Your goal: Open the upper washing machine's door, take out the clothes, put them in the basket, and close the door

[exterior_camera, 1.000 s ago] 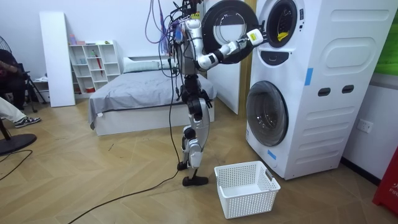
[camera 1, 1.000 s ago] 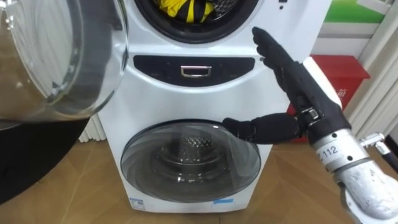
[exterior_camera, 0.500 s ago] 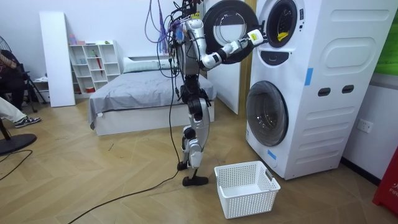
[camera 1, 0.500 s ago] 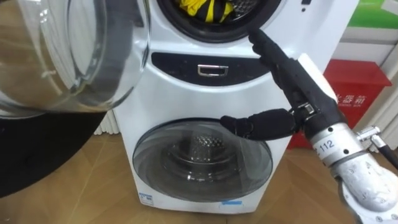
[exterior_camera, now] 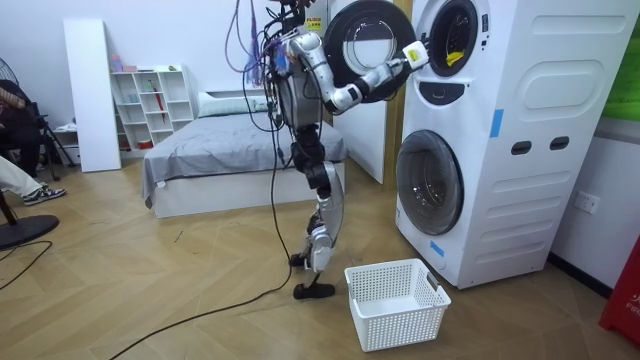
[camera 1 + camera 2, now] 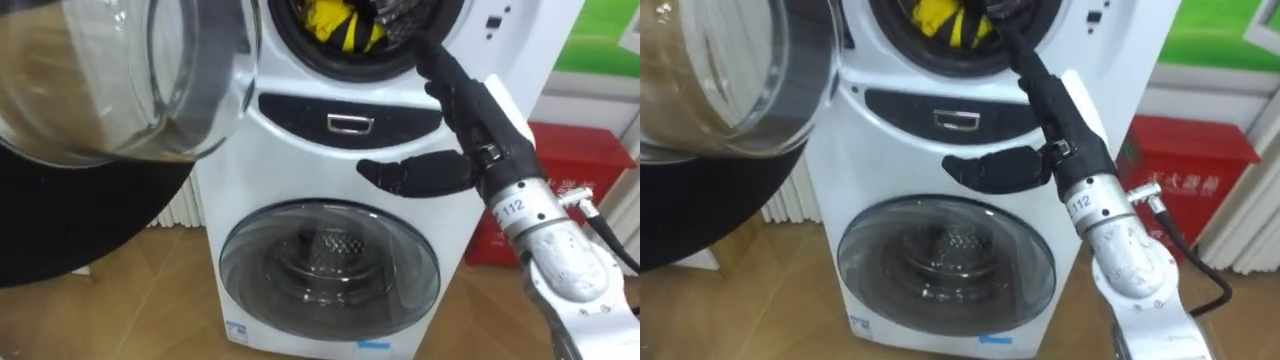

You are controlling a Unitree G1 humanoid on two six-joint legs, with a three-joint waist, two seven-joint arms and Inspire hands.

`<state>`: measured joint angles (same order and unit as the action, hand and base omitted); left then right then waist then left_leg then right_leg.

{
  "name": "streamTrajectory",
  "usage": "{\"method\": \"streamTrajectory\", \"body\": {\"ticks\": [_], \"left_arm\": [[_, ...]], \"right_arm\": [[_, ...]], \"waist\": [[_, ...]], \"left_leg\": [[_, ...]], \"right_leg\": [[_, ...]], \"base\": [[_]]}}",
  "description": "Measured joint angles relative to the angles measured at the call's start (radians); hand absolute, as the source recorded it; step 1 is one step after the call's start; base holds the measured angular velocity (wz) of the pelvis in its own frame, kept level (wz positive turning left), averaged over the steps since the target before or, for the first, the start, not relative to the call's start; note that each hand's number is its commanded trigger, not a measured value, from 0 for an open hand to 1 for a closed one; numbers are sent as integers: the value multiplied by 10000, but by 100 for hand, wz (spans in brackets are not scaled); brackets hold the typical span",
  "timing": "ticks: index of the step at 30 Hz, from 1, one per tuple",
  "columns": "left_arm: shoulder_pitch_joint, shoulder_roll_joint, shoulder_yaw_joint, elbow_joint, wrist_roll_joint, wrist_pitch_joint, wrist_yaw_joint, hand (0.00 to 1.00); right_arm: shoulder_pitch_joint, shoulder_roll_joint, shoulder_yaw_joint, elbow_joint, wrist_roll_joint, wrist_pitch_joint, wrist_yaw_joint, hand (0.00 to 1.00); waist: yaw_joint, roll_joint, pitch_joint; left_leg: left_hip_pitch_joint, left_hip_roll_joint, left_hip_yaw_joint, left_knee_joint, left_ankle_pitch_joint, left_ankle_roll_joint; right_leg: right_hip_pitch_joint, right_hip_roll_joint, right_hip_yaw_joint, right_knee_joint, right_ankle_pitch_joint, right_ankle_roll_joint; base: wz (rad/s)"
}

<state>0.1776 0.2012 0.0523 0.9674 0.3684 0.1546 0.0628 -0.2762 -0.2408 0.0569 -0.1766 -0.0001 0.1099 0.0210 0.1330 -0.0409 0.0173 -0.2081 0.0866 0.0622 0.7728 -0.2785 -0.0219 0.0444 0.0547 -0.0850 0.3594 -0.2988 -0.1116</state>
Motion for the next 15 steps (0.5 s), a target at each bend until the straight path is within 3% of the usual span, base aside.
{"method": "streamTrajectory", "body": {"ticks": [2, 3, 4, 5, 6, 7, 8, 10, 12, 14, 15], "left_arm": [[125, -79, 6, -22, 400, 98, -40, 0], [161, -79, 20, -26, 409, 97, -41, 0], [253, -52, 52, -27, 395, 92, -34, 0], [320, -15, 51, -27, 381, 85, -26, 0], [417, 34, 55, -44, 386, 82, -25, 0], [424, 45, 51, -64, 388, 82, -46, 0], [363, 39, 30, -80, 384, 43, -73, 0], [164, 26, 42, -79, 376, 9, -108, 0], [82, 74, 52, -81, 340, -5, -128, 0], [-307, 192, 52, -302, 350, -39, -132, 0], [-419, 214, 50, -385, 348, -61, -137, 0]], "right_arm": [[-9, -51, -13, 54, 353, 0, -209, 0], [-16, -59, -12, 55, 378, 0, -233, 0], [-24, -72, 3, 78, 509, -7, -384, 0], [-24, -72, 26, 106, 598, -7, -461, 0], [-24, -76, 21, 107, 738, -32, -587, 0], [-26, -130, 9, 105, 745, -41, -700, 0], [-40, -185, 10, 103, 725, -37, -785, 0], [109, -202, -15, -218, 642, -159, -992, 0], [186, -449, -104, -348, 809, -358, -1138, 0], [188, -857, -149, -327, 781, -480, -1239, 0], [188, -878, -230, -328, 697, -486, -1299, 0]], "waist": [[152, -90, -27], [185, -66, -44], [292, -18, -62], [354, -33, -92], [347, -64, -129], [123, -211, -230], [1, -386, -287], [-173, -505, -279], [-486, -462, -235], [-555, -424, -86], [-611, -383, -77]], "left_leg": [[-728, -304, -18, -1914, 218, -196], [-817, -329, -13, -2588, 375, -227], [-928, -315, 9, -3597, 1155, -132], [-909, -325, 25, -3927, 1540, -143], [-810, -388, 163, -4363, 2260, -17], [-727, -674, 168, -4512, 2551, 317], [-660, -952, 231, -4457, 2539, 523], [-577, -1308, 400, -4229, 2225, 726], [-438, -1552, 575, -3852, 1926, 930], [49, -1752, 941, -3755, 1374, 1108], [195, -1820, 947, -3801, 1142, 1125]], "right_leg": [[81, -201, 121, -32, -134, 97], [98, -227, 150, -57, -170, 137], [246, -300, 163, -156, -247, 235], [324, -380, 204, -173, -280, 297], [450, -523, 275, -222, -403, 437], [530, -715, 224, -365, -524, 615], [650, -997, 107, -541, -615, 783], [796, -1440, -42, -411, -742, 1089], [935, -1811, -71, 77, -825, 1283], [733, -2231, -181, 1688, -824, 1493], [544, -2309, -290, 2337, -761, 1608]], "base": [[4], [-20], [-24], [-30], [0], [17], [28], [8], [-17], [-17], [14]]}}
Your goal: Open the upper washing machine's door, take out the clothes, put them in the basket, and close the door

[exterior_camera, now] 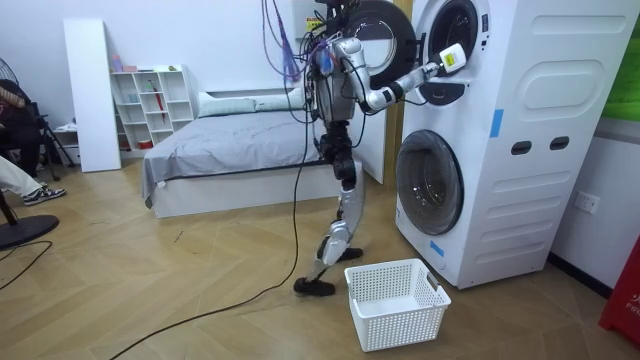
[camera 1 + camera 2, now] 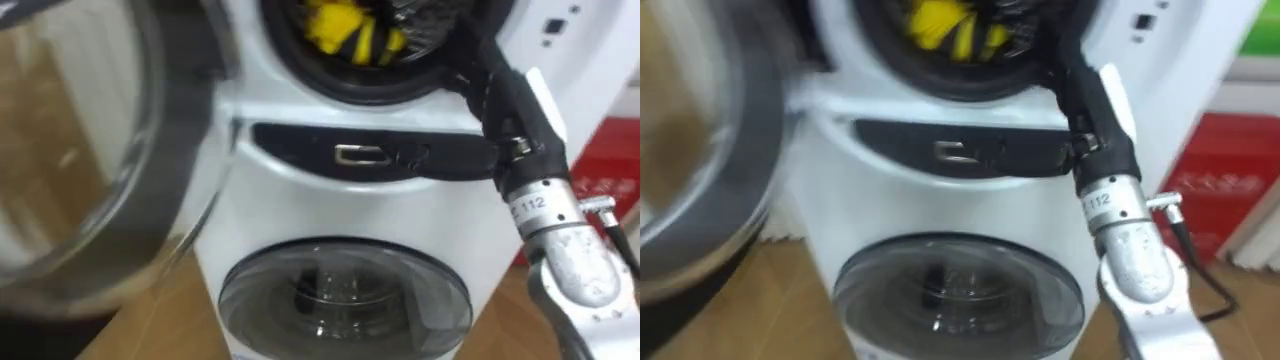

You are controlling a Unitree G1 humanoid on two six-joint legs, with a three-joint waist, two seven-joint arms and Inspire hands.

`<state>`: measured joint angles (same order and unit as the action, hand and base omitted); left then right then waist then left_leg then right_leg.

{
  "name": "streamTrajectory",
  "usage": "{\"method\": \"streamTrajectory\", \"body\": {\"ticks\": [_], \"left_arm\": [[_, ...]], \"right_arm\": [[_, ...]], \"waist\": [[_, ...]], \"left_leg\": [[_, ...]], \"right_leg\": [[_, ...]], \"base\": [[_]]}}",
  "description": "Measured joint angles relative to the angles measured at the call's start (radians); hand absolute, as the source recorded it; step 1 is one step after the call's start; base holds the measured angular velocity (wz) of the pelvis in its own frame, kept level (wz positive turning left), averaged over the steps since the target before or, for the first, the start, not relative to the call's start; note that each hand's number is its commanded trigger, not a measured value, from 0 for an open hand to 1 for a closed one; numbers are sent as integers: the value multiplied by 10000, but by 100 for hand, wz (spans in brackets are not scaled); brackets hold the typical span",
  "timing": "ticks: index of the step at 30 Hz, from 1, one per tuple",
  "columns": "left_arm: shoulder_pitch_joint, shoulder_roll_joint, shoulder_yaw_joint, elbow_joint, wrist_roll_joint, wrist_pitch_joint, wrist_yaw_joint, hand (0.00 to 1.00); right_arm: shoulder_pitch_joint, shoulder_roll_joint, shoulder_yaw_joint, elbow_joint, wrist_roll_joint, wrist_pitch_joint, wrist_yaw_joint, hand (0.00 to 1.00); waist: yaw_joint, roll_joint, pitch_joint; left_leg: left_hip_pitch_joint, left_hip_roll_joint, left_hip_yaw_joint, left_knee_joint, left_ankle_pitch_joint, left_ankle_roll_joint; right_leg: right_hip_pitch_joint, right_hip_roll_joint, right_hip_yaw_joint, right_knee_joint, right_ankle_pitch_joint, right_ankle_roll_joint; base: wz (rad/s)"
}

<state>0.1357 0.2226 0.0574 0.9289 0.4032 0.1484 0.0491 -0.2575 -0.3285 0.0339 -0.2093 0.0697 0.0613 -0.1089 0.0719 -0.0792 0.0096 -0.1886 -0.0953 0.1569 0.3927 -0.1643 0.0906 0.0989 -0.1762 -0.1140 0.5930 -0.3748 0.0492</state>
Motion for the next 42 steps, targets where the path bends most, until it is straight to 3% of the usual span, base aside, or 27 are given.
{"method": "streamTrajectory", "body": {"ticks": [1, 2, 4, 6, 7, 9, 11, 14, 20, 26, 36, 42], "left_arm": [[-284, 75, -23, -111, -22, -32, 4, 0], [-500, 72, -45, -119, -41, -33, 8, 0], [-572, 177, -252, -362, -209, -45, 48, 0], [-637, 234, -240, -636, -187, -45, 88, 0], [-764, 221, -245, -625, -190, -44, 78, 0], [-808, 155, -241, -643, -185, -62, 66, 0], [-717, 21, -220, -684, -158, -57, 44, 0], [-242, 67, -177, -681, -148, 0, 66, 0], [597, 174, -212, -363, 584, 88, 40, 0], [678, 146, -244, -452, 667, 334, -354, 0], [239, 135, -213, -995, 681, 342, -636, 0], [98, 139, -203, -901, 693, 350, -634, 0]], "right_arm": [[13, 11, -169, 3, -89, -60, -162, 0], [36, 29, -338, 33, -273, -99, -331, 0], [405, 63, -569, 19, -377, -318, -404, 0], [705, 61, -574, -141, -336, -472, -399, 0], [764, 66, -555, -139, -327, -484, -397, 0], [763, 63, -536, -135, -356, -342, -263, 0], [812, 78, -523, -250, -367, -116, -226, 0], [829, 70, -527, -348, -211, -94, -135, 0], [745, 52, -498, -304, 74, -51, 312, 0], [709, 42, -249, -311, 122, 196, 981, 0], [711, 28, -265, -997, -403, 512, 1969, 0], [715, -98, -171, -1752, -857, 1070, 2736, 0]], "waist": [[-119, -49, 48], [-151, 2, 57], [-214, 127, 41], [-229, 217, 46], [-279, 299, 70], [-387, 333, 68], [-454, 291, 9], [-438, 427, -11], [-364, 415, -25], [-410, 390, -41], [-507, 365, -90], [-461, 395, -163]], "left_leg": [[223, -99, -25, 25, -220, 135], [517, -216, -57, 3, -371, 238], [1007, -218, -296, -281, -464, 314], [1210, -18, -359, -546, -464, 315], [1333, 69, -561, -641, -454, 301], [1486, 140, -632, -746, -455, 291], [1605, 126, -840, -760, -516, 190], [1650, 377, -910, -956, -455, 37], [1619, 664, -890, -1048, -342, -161], [1836, 823, -898, -1267, -241, -385], [1693, 909, -993, -1404, -108, -562], [1694, 1005, -902, -1578, -42, -680]], "right_leg": [[-394, -246, -131, 1186, 223, 289], [-677, -400, -102, 2037, 702, 342], [-983, -311, 39, 2618, 1205, 273], [-1598, -71, -52, 2416, 546, 133], [-1929, 207, -116, 1680, 243, 61], [-2130, 541, -9, -89, 256, 4], [-2048, 857, 278, -1549, 1346, -135], [-1699, 1177, -40, -2419, 1825, -336], [-1502, 1555, 34, -3140, 2266, -526], [-1254, 1636, -20, -3492, 2448, -699], [-1283, 1811, -159, -3732, 2557, -922], [-1388, 1917, -126, -3749, 2570, -1091]], "base": [[15], [12], [-12], [-26], [-16], [-7], [12], [1], [-2], [0], [1], [-5]]}}
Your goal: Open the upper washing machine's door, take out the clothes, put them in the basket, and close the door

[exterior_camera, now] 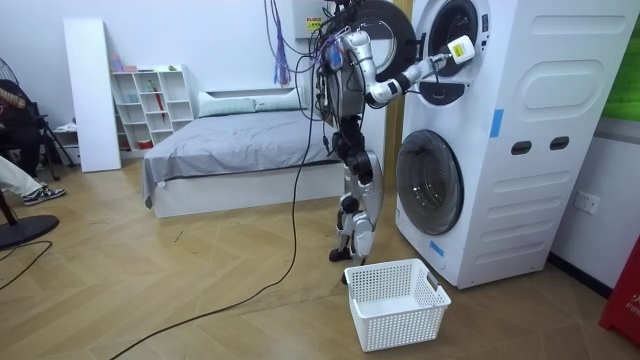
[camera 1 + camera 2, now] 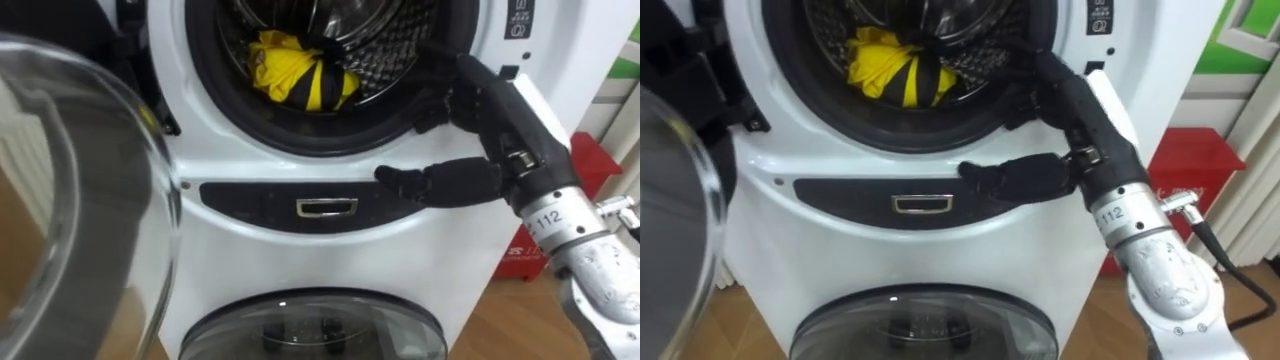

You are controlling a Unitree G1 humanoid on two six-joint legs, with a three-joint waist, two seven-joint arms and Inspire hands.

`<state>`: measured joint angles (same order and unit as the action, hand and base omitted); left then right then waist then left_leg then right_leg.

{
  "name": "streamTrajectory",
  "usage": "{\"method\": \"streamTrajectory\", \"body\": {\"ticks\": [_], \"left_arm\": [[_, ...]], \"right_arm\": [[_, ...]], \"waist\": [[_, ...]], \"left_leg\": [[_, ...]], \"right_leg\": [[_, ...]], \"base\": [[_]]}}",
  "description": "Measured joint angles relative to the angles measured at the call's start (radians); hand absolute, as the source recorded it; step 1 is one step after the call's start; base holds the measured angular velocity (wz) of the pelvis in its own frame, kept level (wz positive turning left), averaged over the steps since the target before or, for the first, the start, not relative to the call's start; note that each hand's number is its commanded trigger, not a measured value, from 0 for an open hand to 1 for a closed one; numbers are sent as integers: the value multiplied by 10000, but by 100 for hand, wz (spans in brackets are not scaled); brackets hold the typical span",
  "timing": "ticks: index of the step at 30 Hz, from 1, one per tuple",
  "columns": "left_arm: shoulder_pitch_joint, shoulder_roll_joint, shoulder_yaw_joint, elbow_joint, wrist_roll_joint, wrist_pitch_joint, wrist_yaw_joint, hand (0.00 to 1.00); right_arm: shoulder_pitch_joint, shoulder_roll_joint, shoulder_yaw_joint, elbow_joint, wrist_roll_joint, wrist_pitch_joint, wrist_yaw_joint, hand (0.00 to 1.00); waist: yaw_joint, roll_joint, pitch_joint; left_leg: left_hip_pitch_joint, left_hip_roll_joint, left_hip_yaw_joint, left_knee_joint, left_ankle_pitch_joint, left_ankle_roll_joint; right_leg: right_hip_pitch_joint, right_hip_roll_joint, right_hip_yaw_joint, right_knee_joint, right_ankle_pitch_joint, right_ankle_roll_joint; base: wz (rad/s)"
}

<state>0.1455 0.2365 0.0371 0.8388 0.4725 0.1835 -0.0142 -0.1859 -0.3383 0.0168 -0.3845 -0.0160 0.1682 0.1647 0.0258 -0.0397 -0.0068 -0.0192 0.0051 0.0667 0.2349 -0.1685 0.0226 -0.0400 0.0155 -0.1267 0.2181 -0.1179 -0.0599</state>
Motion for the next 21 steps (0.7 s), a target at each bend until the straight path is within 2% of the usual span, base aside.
{"method": "streamTrajectory", "body": {"ticks": [5, 10, 15, 21], "left_arm": [[134, 16, 10, 241, -5, 16, -3, 0], [136, 19, 11, 241, -11, -11, -146, 0], [145, 27, 12, -166, -16, -25, -366, 0], [147, 218, 8, -308, -103, -311, -474, 0]], "right_arm": [[136, -258, 0, -471, -549, 102, 519, 0], [136, -265, -5, -730, -767, 220, 830, 0], [137, -282, -27, -1021, -991, 330, 1081, 0], [136, -286, -68, -1120, -974, 330, 1473, 0]], "waist": [[37, 7, -15], [34, 3, -17], [4, -6, -20], [2, -74, -56]], "left_leg": [[317, 49, 9, -319, 45, -109], [478, 82, 61, -449, 45, -151], [442, 95, 67, -479, 37, -164], [494, 153, 156, -518, 13, -205]], "right_leg": [[238, 62, 8, -136, -63, -109], [326, 101, 38, -136, -82, -214], [278, 113, 46, -144, -105, -221], [300, 189, 138, -148, -95, -259]], "base": [[2], [-1], [0], [-4]]}}
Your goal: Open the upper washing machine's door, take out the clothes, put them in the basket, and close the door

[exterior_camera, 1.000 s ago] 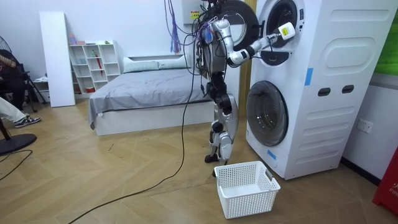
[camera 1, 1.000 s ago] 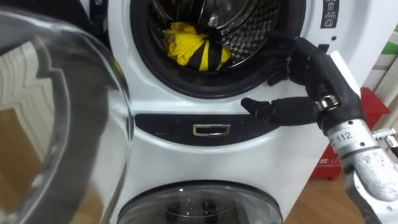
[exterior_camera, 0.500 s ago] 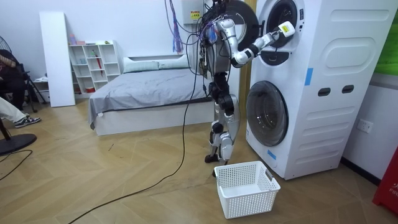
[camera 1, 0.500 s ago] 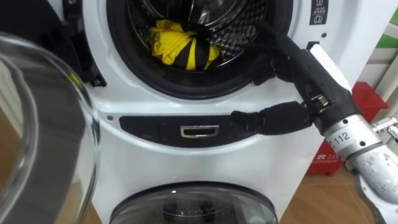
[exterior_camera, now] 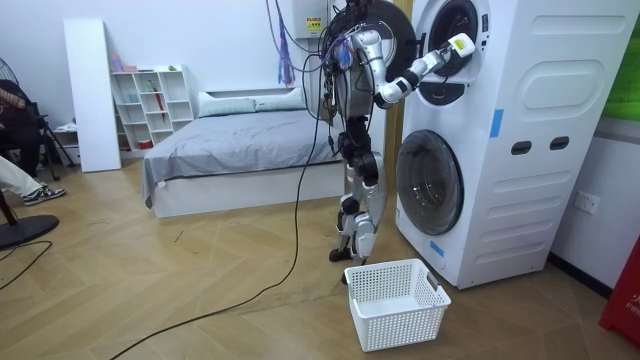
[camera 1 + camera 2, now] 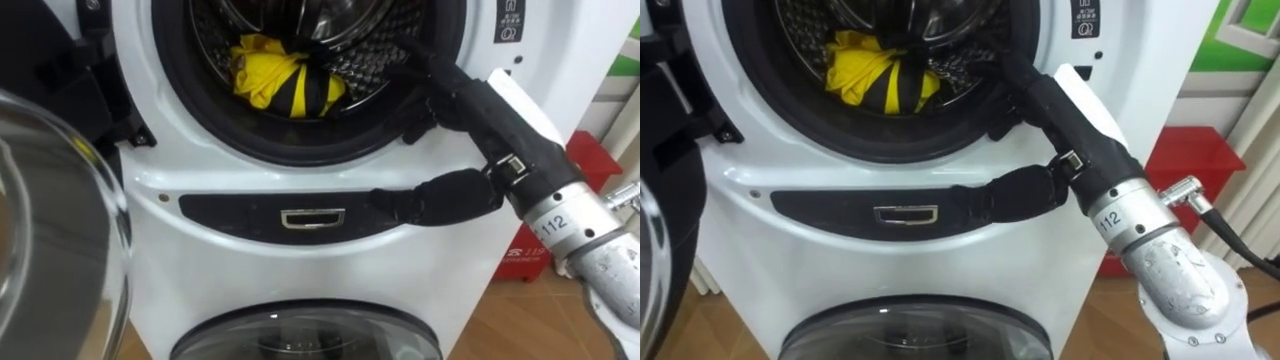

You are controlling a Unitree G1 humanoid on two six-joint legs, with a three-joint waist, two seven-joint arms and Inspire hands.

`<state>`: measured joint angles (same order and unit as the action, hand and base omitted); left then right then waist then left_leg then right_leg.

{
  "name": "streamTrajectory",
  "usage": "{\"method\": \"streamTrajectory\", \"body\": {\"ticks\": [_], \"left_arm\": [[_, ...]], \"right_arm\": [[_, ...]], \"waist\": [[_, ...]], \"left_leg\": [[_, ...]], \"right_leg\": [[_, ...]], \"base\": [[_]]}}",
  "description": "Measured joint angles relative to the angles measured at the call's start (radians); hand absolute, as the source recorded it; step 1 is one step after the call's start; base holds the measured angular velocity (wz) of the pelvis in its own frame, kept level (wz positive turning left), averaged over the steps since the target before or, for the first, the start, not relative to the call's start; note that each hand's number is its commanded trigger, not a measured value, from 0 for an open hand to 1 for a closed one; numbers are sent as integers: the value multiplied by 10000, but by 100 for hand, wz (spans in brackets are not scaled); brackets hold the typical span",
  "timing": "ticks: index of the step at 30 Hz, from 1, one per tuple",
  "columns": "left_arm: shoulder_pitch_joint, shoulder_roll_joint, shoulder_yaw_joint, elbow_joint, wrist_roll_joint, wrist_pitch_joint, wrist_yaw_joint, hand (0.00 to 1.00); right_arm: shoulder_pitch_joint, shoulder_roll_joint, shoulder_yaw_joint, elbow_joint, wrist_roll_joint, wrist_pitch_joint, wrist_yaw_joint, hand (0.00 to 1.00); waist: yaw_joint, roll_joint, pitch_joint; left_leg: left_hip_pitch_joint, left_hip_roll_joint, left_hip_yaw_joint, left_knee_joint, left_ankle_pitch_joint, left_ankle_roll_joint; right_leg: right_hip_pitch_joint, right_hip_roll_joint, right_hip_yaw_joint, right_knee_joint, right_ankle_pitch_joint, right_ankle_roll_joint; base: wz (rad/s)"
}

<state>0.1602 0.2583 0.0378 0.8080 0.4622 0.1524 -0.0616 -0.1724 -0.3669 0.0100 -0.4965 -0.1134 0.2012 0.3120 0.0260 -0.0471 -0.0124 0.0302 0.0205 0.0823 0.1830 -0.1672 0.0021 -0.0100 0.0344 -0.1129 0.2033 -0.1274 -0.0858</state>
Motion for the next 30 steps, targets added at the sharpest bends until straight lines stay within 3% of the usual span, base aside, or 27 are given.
{"method": "streamTrajectory", "body": {"ticks": [13, 17, 23, 30], "left_arm": [[426, 40, -23, 29, -4, -65, -138, 0], [430, 41, -21, 24, 8, -77, -132, 0], [369, 40, -14, 92, 5, -277, -131, 0], [380, 41, 26, 17, 22, -226, -178, 0]], "right_arm": [[-1, 58, 23, -276, 69, 70, 871, 0], [-69, 107, 279, -339, 709, 81, 1261, 0], [-564, 298, 1444, -760, 2419, 54, 2489, 0], [-962, 305, 1679, -1128, 3763, -63, 2864, 0]], "waist": [[31, -52, -10], [121, -86, -3], [955, -421, -4], [1223, -387, 51]], "left_leg": [[143, 87, 71, 9, -40, -106], [126, 97, 74, 3, -40, -115], [90, 69, -62, 65, -39, -135], [118, -23, -318, -16, -105, -46]], "right_leg": [[9, 98, 74, -2, -76, -117], [-23, 106, 84, 21, -99, -143], [84, 64, -80, -82, -149, -138], [306, -12, -271, -203, -222, -5]], "base": [[-2], [0], [11], [16]]}}
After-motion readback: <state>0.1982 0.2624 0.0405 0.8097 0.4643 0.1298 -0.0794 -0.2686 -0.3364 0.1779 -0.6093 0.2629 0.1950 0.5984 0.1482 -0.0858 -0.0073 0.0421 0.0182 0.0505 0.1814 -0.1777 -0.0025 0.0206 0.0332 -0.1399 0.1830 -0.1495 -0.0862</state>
